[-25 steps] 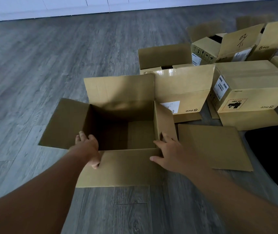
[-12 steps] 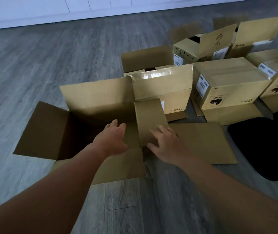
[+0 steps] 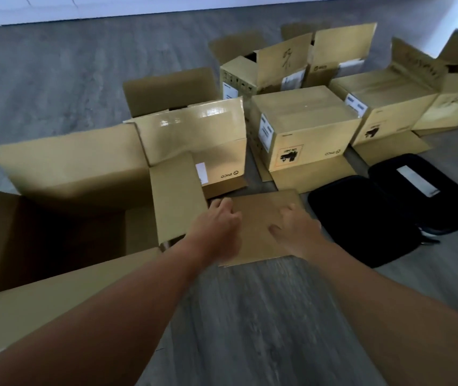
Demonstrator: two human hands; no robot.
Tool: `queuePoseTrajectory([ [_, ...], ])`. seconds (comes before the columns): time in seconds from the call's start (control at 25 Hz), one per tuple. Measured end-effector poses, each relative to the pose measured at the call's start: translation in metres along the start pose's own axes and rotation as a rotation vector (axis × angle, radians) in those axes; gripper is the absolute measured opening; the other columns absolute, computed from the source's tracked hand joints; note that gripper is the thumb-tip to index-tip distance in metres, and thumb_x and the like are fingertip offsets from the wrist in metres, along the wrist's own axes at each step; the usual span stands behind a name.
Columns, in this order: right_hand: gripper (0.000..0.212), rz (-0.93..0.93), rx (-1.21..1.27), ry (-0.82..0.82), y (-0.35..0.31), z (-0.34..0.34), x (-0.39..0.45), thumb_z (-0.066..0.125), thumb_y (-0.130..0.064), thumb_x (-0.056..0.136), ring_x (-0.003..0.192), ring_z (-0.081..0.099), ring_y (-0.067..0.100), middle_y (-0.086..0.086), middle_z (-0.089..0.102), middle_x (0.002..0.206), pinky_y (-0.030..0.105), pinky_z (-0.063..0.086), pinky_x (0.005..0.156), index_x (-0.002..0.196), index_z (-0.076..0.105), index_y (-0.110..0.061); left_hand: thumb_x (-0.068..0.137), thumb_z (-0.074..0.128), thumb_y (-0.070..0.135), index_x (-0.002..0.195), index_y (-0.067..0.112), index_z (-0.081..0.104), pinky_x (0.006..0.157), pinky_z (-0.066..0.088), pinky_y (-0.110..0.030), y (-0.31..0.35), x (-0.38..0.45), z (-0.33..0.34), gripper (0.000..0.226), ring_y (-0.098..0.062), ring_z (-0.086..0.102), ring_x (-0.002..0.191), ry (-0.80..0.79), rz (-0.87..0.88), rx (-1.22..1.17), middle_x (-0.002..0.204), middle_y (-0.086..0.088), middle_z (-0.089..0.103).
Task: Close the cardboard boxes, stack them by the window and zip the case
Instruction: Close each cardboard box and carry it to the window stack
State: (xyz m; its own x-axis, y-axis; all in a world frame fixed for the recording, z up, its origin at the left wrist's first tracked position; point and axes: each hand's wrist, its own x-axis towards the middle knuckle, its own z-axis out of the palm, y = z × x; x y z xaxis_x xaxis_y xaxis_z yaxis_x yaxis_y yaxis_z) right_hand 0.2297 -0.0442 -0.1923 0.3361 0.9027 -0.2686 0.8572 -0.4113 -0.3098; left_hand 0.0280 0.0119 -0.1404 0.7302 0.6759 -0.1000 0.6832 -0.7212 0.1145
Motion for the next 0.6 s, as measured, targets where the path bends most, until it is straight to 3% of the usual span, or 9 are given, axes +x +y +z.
queuePoseTrajectory([
  [0.12, 0.052, 0.06, -0.024, -0.061, 0.04, 0.002, 0.0, 0.051, -0.051, 0.091, 0.121, 0.05, 0.029, 0.004, 0.049, 0.127, 0.047, 0.041, 0.095, 0.132, 0.052, -0.018, 0.091, 0.049, 0.019, 0.111, 0.009, 0.059, 0.072, 0.048, -0.037, 0.016, 0.016, 0.027, 0.024, -0.028, 0.045, 0.109, -0.117, 0.019, 0.08, 0.113, -0.012, 0.046],
  [0.28, 0.044, 0.127, 0.03, -0.147, 0.077, 0.015, 0.008, 0.056, -0.043, 0.092, 0.111, 0.051, 0.028, 0.006, 0.047, 0.119, 0.044, 0.052, 0.09, 0.126, 0.053, -0.015, 0.085, 0.049, 0.018, 0.107, 0.012, 0.064, 0.083, 0.056, -0.044, 0.014, 0.033, 0.065, 0.027, -0.031, 0.06, 0.105, -0.325, -0.18, -0.028, 0.112, -0.012, 0.06],
  [0.36, 0.04, 0.134, 0.048, -0.167, 0.082, 0.021, 0.016, 0.061, -0.041, 0.09, 0.11, 0.052, 0.028, 0.007, 0.047, 0.116, 0.043, 0.053, 0.09, 0.121, 0.055, -0.017, 0.084, 0.048, 0.018, 0.105, 0.013, 0.063, 0.081, 0.057, -0.042, 0.006, 0.034, 0.082, 0.026, -0.03, 0.063, 0.098, -0.382, -0.26, -0.101, 0.109, -0.01, 0.064],
  [0.48, 0.048, 0.163, 0.102, -0.218, 0.084, 0.035, 0.032, 0.069, -0.043, 0.084, 0.121, 0.048, 0.033, 0.013, 0.046, 0.126, 0.043, 0.048, 0.101, 0.124, 0.055, -0.021, 0.086, 0.051, 0.018, 0.101, 0.015, 0.058, 0.062, 0.048, -0.029, -0.001, 0.033, 0.1, 0.017, -0.017, 0.059, 0.078, -0.446, -0.353, -0.252, 0.091, -0.002, 0.06],
  [0.6, 0.07, 0.259, 0.194, -0.289, 0.085, 0.05, 0.04, 0.073, -0.047, 0.08, 0.137, 0.033, 0.039, 0.02, 0.033, 0.146, 0.047, 0.039, 0.11, 0.14, 0.044, -0.023, 0.087, 0.065, 0.022, 0.09, 0.018, 0.054, 0.056, 0.038, -0.024, 0.004, 0.031, 0.111, 0.012, -0.011, 0.053, 0.072, -0.476, -0.464, -0.462, 0.09, -0.003, 0.059],
])
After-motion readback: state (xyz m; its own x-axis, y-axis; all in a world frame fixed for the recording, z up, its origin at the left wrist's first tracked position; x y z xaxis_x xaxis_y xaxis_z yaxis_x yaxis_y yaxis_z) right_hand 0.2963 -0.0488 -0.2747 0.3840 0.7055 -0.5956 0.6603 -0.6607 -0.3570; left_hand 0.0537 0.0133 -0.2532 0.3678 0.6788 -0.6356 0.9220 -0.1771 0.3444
